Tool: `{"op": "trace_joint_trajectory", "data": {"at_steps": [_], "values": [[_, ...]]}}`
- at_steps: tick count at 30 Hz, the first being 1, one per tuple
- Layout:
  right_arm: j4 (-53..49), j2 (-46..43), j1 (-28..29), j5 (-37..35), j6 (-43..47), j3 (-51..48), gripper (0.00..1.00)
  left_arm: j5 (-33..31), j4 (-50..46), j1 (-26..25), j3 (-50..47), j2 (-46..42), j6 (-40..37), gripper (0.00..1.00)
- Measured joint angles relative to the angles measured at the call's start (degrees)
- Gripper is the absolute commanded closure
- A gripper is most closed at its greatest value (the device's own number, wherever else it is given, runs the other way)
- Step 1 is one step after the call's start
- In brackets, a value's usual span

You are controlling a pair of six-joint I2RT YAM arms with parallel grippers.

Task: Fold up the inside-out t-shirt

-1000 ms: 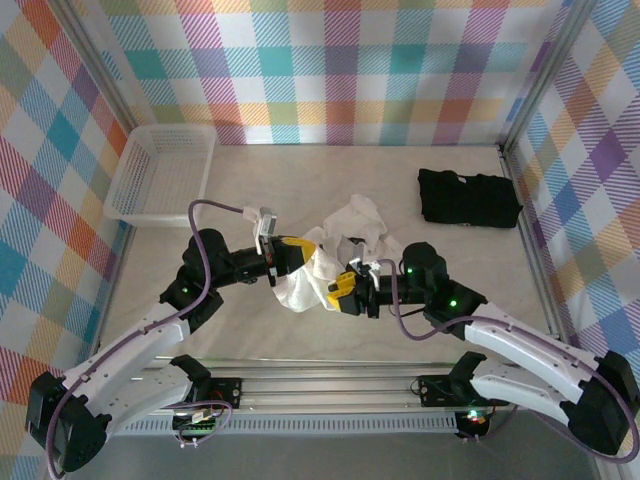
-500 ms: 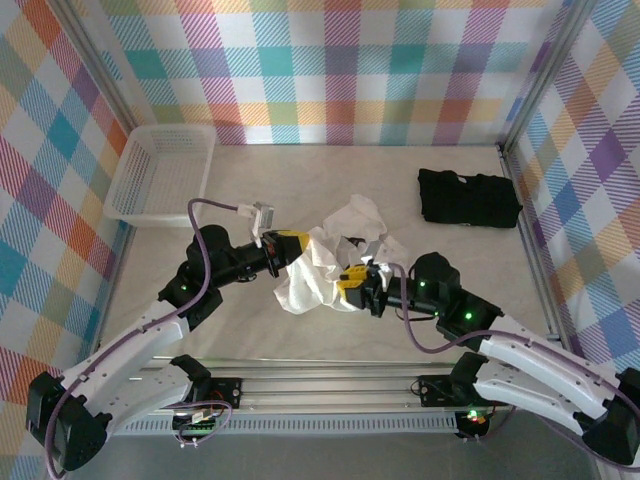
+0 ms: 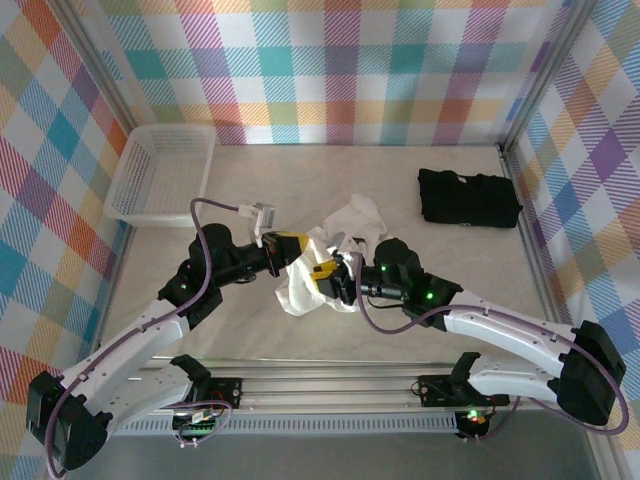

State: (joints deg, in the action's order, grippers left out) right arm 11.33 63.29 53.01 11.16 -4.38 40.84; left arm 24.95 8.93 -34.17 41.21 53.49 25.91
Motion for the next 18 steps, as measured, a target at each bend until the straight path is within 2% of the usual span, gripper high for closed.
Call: {"op": "trace_joint_trajectory", "data": {"at_steps": [5,18], "values": [[1.92,-0.07,-0.79,-3.04,-0.72,0.0,0.67,0.07,0.02,0.0,0.02,0.0,0.0,1.0],[3.82,0.09,-2.43,-5.99,-3.1,0.0,0.69,1.11,0.17,0.0,0.04,0.02,0.0,1.0]]}}
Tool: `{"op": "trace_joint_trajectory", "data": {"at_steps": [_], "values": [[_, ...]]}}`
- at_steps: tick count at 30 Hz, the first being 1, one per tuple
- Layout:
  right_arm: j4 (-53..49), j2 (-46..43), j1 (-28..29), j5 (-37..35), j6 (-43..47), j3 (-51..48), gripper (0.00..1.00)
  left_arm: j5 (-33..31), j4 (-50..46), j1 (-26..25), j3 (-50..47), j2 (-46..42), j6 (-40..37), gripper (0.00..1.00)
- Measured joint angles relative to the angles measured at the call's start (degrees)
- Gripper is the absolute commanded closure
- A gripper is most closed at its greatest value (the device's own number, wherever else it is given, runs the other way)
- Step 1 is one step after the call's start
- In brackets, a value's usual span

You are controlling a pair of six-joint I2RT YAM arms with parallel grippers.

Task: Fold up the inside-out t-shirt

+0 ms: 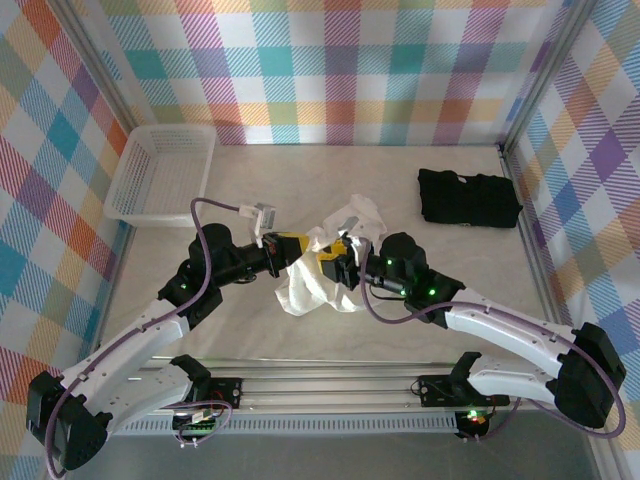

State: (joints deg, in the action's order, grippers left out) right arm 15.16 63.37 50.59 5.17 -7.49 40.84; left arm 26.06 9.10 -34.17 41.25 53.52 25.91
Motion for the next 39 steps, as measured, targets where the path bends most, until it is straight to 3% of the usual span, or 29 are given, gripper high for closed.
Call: {"op": "trace_joint_trajectory", "data": {"at_steps": [6,13,22,27,33,39], "values": [[2.01,0.7,-0.68,2.14,-0.85,0.02,1.0,-0.04,0.0,0.0,0.0,0.0,0.0,1.0],[1.05,-2.12,-5.09,12.61,-2.75,0.46,1.0,-2.6,-0.59,0.0,0.0,0.0,-0.31,1.0],[-2.8,-1.62,-12.57,26.67,-14.62,7.93,1.0,-8.66,-5.97,0.2,0.24,0.87,-5.49,0.58],[-4.31,1.57,-13.88,29.42,-20.65,10.91,1.0,-8.96,-7.72,-0.02,-0.48,-0.68,-6.03,0.45],[-8.44,4.07,-13.88,29.4,-23.69,13.25,1.0,-11.3,-9.22,-6.03,-1.62,-5.35,-6.93,0.4],[-10.12,4.46,-13.88,28.92,-25.81,13.94,1.0,-15.3,-10.69,-12.33,-0.13,1.42,-7.78,0.46]]}}
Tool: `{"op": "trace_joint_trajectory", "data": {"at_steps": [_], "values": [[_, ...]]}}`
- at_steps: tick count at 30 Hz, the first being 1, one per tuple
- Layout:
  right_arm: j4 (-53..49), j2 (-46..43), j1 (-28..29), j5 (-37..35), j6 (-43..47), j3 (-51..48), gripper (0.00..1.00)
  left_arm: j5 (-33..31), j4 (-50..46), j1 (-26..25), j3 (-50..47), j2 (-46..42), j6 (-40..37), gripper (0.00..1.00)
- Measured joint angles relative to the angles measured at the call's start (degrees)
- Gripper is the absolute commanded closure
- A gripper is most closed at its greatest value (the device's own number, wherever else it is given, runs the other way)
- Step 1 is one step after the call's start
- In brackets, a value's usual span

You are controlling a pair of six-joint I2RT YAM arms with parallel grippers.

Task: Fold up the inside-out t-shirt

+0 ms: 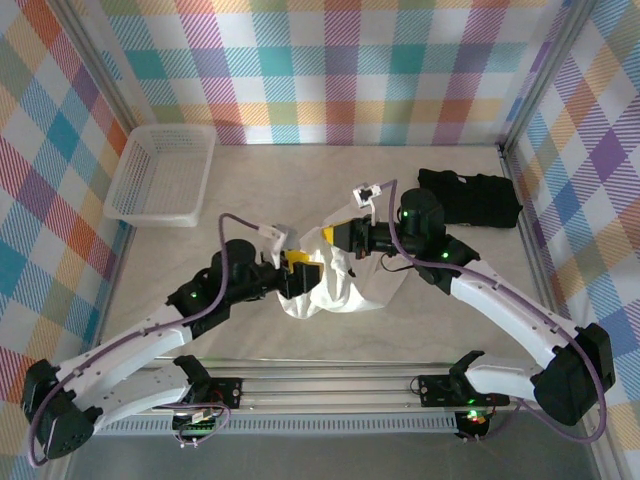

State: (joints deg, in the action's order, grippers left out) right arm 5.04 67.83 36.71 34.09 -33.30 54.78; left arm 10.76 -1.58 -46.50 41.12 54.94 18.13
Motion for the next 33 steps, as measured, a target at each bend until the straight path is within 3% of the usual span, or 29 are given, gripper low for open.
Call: {"op": "trace_joint_trajectory", "data": {"at_steps": [5,8,10,14,17,25,29,33], "values": [[-0.46,0.0,0.0,-0.2,-0.66,1.03,1.0,-2.23,0.09,-0.44,1.27,5.38,-1.05,0.64],[-0.61,0.0,0.0,-0.26,-0.79,1.18,1.0,-2.49,1.14,-0.57,2.86,8.07,-1.53,0.91],[-1.36,0.0,-0.09,-0.55,-0.76,1.2,1.0,-2.25,2.49,-0.31,3.56,9.29,-2.14,1.0],[-5.31,-0.15,-1.36,-1.16,0.17,2.12,1.0,3.54,6.99,2.6,2.43,8.5,-2.58,1.0],[-9.92,-0.31,-2.86,-2.34,2.36,4.37,1.0,11.91,13.25,7.1,-2.86,3.89,-3.08,1.0],[-18.53,0.55,-3.72,-2.82,8.83,10.69,0.84,28.06,17.97,9.92,-6.97,-5.64,-9.79,1.0],[-22.25,1.4,-3.69,-2.84,12.83,11.85,0.71,30.8,18.49,10.08,-6.97,-5.44,-11.52,1.0],[-23.17,-1.05,-3.74,-1.75,17.46,8.72,0.65,30.58,18.53,10.25,-6.97,-4.72,-11.41,1.0]]}}
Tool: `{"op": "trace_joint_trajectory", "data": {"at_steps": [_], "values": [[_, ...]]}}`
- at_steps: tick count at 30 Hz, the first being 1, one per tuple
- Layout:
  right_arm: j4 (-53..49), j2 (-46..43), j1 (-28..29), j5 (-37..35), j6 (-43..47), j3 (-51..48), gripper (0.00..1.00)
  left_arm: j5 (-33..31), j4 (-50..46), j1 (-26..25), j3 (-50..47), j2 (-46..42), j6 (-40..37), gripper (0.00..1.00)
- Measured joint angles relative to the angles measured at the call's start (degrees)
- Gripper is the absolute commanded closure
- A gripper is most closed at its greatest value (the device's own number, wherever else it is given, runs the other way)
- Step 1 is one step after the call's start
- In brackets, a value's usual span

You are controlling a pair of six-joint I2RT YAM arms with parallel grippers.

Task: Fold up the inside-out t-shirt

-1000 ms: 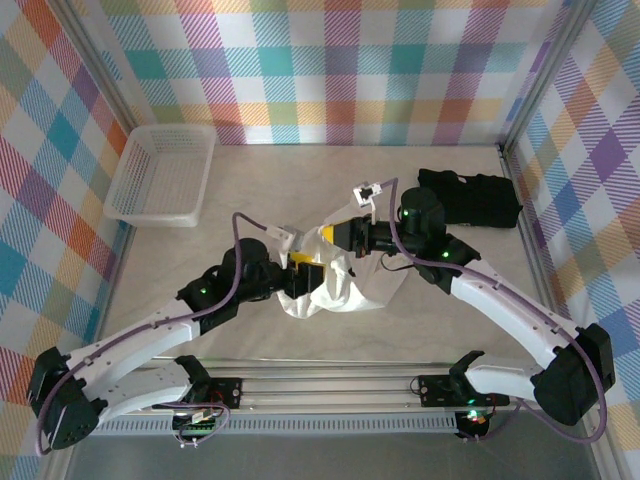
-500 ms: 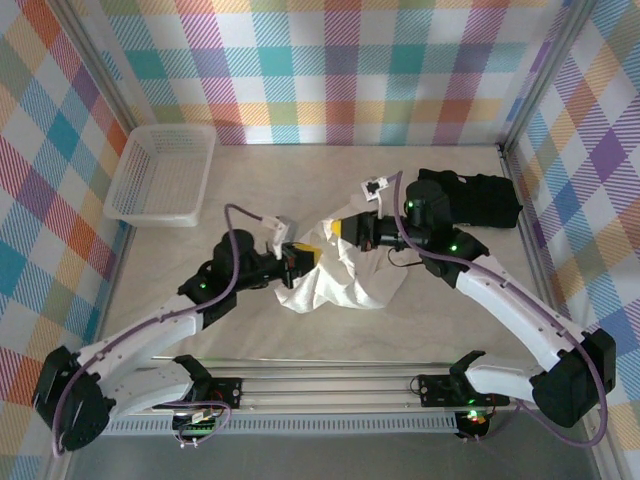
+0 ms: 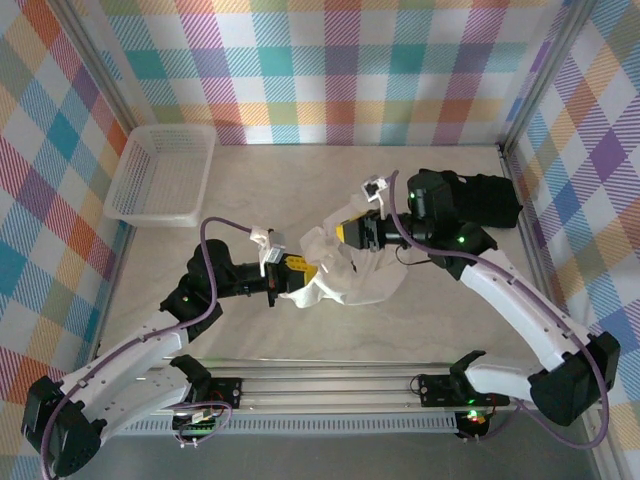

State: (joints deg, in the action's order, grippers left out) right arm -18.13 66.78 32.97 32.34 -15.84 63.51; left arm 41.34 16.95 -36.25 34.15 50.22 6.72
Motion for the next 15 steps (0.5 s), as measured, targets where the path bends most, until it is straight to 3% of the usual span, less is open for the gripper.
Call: {"op": "trace_joint_trajectory", "data": {"at_steps": [7,15], "values": [[5.35,-12.63,0.13,2.91,8.9,-14.56,0.65,-1.92,1.4,0.48,-0.17,0.83,4.2,1.0],[13.35,-8.83,2.05,3.78,14.73,-17.62,0.69,-2.45,2.43,0.48,-0.17,0.68,6.82,1.0]]}}
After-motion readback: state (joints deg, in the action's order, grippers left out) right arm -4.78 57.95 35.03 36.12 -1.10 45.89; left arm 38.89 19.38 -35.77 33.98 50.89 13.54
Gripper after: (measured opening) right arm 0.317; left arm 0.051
